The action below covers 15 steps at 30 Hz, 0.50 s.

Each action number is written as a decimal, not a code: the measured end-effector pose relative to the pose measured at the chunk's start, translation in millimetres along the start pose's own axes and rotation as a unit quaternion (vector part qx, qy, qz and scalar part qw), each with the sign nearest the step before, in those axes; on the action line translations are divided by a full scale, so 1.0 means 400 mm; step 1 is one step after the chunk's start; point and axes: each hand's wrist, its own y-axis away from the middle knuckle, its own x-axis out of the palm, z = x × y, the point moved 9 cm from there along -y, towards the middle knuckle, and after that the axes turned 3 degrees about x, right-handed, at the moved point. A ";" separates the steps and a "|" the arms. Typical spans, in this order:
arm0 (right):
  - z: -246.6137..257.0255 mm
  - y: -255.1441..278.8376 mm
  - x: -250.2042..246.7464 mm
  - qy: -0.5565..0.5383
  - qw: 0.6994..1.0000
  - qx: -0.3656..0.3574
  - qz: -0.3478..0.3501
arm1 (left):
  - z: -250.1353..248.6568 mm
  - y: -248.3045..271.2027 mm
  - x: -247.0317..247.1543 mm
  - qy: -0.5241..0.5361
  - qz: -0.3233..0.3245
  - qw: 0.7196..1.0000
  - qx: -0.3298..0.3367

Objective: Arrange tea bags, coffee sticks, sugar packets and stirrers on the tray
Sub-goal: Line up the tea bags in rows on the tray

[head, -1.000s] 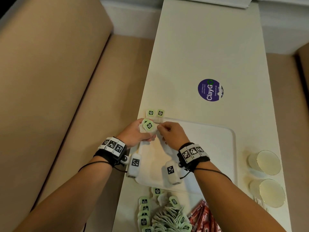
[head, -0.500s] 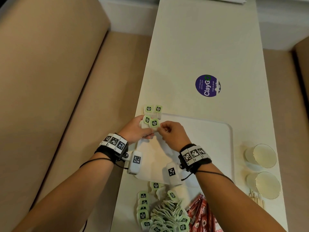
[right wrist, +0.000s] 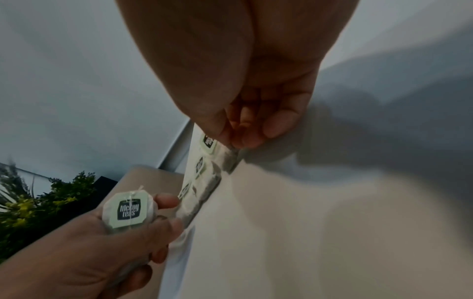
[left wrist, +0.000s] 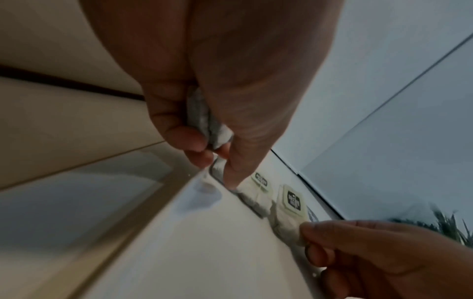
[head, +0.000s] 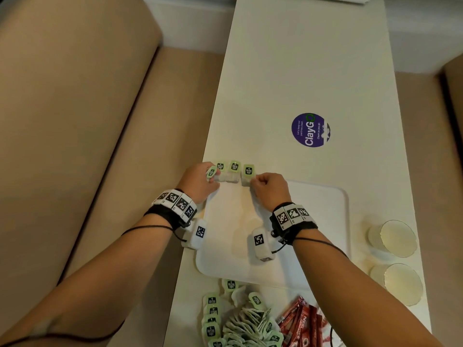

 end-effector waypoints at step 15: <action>-0.006 0.003 -0.009 -0.025 0.997 0.048 -0.052 | 0.001 -0.044 0.005 -0.037 -0.002 0.998 0.042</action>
